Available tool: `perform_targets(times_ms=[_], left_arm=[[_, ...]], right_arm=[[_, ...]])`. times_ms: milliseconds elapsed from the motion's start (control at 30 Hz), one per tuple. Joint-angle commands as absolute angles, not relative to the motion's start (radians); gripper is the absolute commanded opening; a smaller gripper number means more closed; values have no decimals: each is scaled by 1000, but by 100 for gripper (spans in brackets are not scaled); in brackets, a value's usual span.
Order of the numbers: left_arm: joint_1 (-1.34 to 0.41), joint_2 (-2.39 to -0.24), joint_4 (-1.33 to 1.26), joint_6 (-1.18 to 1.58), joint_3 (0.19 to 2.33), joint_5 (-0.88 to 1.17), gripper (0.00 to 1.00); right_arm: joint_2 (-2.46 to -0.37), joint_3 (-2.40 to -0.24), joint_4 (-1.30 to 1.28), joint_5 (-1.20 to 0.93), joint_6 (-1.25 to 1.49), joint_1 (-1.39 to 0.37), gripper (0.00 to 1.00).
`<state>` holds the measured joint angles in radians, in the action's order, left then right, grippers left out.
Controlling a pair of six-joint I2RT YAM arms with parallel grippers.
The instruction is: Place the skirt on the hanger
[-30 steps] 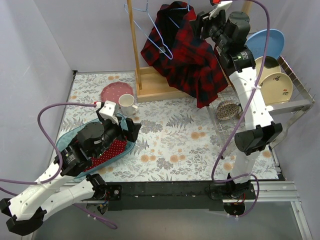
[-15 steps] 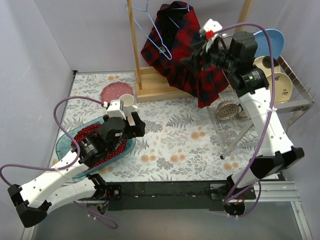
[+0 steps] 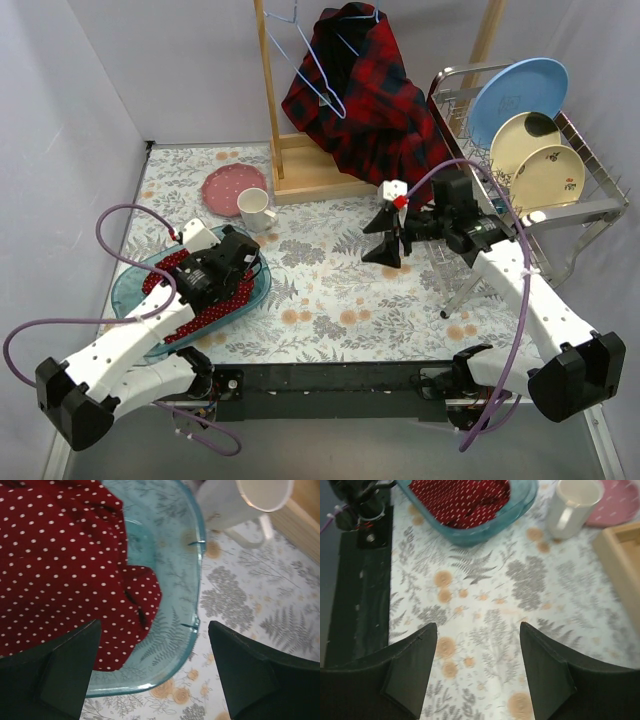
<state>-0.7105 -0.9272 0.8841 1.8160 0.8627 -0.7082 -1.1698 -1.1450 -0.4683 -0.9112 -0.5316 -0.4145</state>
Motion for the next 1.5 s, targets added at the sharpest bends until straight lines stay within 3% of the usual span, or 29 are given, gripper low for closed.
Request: perform_targets(times_ms=[0,133,200,400,500,533,633,667,700,833,1067,1200,1467], left_arm=[[-661,-997,1055,2026,900,-796,89],[-577,-1081,1048,2062,871,-736,88],[-546,-1109,1028,2063,839,-698,79],[-502,-1104,931,2014,785,-652,67],[-482,-1101,881,1961,775,-617,52],[-480,-1097,864,1954,770,-609,38],[-472,-1071,845,1922,767,-600,17],[-471,-1056,838,1910,764,-594,2],[-469,-1042,830,1893,762,-589,0],[-468,-934,819,1801,785,-589,0],[-468,-787,749,1515,1067,-456,0],[-469,-791,602,1330,1247,-87,0],[-469,-968,470,1347,1506,528,0]], right_arm=[[-1132,-1022,-365,-1022,-519,-422,74],[-1115,-967,-328,-1037,-505,-422,74],[-1112,-933,-310,-1051,-494,-422,74],[-1101,-897,-291,-1066,-494,-422,74],[-1092,-891,-293,-1066,-497,-420,74],[-1085,-890,-293,-1068,-499,-422,74],[-1069,-881,-293,-1072,-503,-422,74],[-1066,-879,-293,-1075,-505,-422,74],[-1065,-877,-299,-1077,-512,-422,74],[-1058,-874,-313,-1086,-528,-422,74],[-1068,-877,-328,-1086,-549,-422,74],[-1069,-877,-334,-1077,-558,-422,74],[-1063,-891,-368,-1023,-598,-422,74]])
